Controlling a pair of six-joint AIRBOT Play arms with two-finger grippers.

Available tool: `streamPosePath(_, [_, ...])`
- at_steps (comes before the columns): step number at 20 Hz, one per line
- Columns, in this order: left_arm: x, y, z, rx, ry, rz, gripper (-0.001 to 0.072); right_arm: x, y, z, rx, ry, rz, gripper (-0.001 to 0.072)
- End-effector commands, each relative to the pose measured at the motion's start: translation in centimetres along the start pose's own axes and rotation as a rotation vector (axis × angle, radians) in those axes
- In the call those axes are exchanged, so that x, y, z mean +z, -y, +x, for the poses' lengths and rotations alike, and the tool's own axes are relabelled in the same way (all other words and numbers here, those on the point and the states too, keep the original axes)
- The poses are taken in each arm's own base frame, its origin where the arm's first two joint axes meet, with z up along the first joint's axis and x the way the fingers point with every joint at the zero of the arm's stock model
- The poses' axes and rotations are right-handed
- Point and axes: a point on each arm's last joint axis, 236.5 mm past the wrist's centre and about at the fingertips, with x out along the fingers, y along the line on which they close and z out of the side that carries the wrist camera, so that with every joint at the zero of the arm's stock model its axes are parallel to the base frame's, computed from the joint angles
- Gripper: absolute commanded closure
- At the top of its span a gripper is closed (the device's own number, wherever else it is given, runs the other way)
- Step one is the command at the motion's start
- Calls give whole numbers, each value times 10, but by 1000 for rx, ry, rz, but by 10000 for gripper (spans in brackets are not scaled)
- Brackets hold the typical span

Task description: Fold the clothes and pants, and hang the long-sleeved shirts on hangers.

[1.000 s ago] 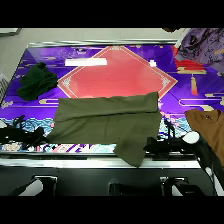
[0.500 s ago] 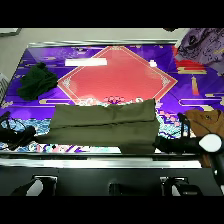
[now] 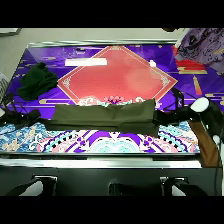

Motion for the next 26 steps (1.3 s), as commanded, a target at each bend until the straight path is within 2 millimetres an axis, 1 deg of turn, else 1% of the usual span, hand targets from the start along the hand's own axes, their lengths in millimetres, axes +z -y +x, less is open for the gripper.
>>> streamPosePath(1, [31,17,26,-6,6,39,690,41,7,16,-11,25,-24,687])
streamPosePath(6, [66,41,56,-16,-13,82,689,71,21,45,-27,26,-17,687])
streamPosePath(8, [74,51,69,-19,-29,102,690,80,27,54,-35,29,-11,687])
streamPosePath(12, [70,59,98,-13,-108,121,689,98,38,75,-44,45,9,686])
streamPosePath(16, [64,67,113,-16,-136,134,682,90,47,93,-48,-4,29,685])
streamPosePath(17, [63,69,115,-17,-141,136,628,90,47,94,-48,-8,31,684])
streamPosePath(18, [62,70,115,-18,-142,134,534,90,47,94,-48,-7,35,649])
streamPosePath(19, [62,71,114,-19,-141,136,388,90,46,92,-45,-9,53,556])
streamPosePath(20, [63,73,110,-20,-147,141,231,90,43,88,-40,-19,68,434])
streamPosePath(21, [66,75,103,-20,-151,149,164,91,36,80,-32,-31,59,371])
streamPosePath(23, [77,77,85,-1,-144,179,157,97,20,56,-19,-46,20,251])
streamPosePath(24, [84,77,73,13,-136,195,157,105,13,38,-16,-27,8,217])
streamPosePath(25, [91,76,61,36,-124,196,156,114,13,19,-19,8,5,211])
streamPosePath(26, [98,71,46,71,-101,192,156,122,18,0,-23,41,12,162])
